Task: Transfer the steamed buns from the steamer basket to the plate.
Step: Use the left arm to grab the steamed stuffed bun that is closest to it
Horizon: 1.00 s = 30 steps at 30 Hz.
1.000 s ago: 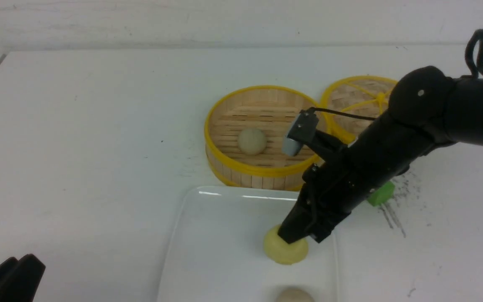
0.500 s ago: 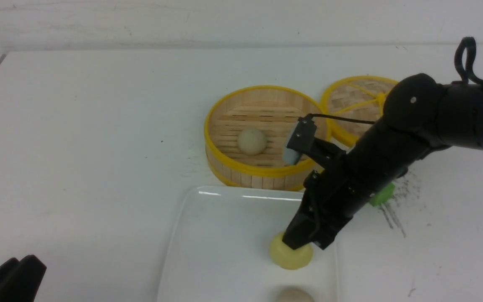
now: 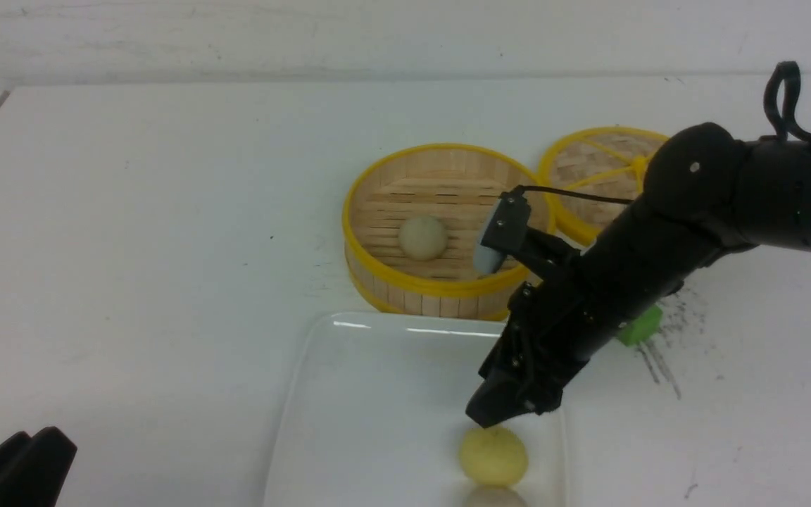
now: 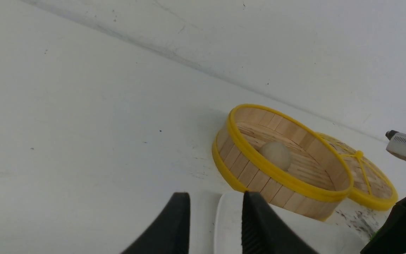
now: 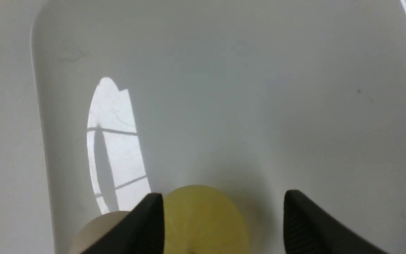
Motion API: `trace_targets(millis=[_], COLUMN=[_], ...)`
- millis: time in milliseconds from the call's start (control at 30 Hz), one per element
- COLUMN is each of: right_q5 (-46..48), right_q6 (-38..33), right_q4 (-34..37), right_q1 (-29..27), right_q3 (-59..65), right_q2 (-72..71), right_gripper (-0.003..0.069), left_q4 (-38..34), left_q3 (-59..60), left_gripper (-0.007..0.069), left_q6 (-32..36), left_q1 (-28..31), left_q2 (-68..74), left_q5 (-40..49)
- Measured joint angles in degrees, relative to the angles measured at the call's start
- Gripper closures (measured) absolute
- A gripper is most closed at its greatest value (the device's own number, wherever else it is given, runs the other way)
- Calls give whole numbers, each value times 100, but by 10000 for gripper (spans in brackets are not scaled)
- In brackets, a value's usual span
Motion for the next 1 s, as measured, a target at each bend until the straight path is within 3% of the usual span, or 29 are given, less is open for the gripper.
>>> trace_targets(millis=[200,567,700,900,1000], right_q5=[-20,-361,-288,-33,119], right_q6=[-301,-428,-397,155,555], right_q4=[290,326,132,-727,-1210], right_q1=[0,0,0,0,0], right_q3=[-110,-135,-135,-135,-116], right_q2=[-386,-2195,-2942,-3642,-3741], right_gripper=[180,177,177,177,177], left_q4=[-15,-738,-1603,-2936,-3468], left_q3=[-708,-2367,-3042,-3843,-4072], left_gripper=[366,334,333,336,336], left_q6=[261,1546,2374,4560,5328], left_q1=[0,0,0,0,0], left_q2=[77,2887,4036,5276,5695], left_q5=[45,147,466,1746,2233])
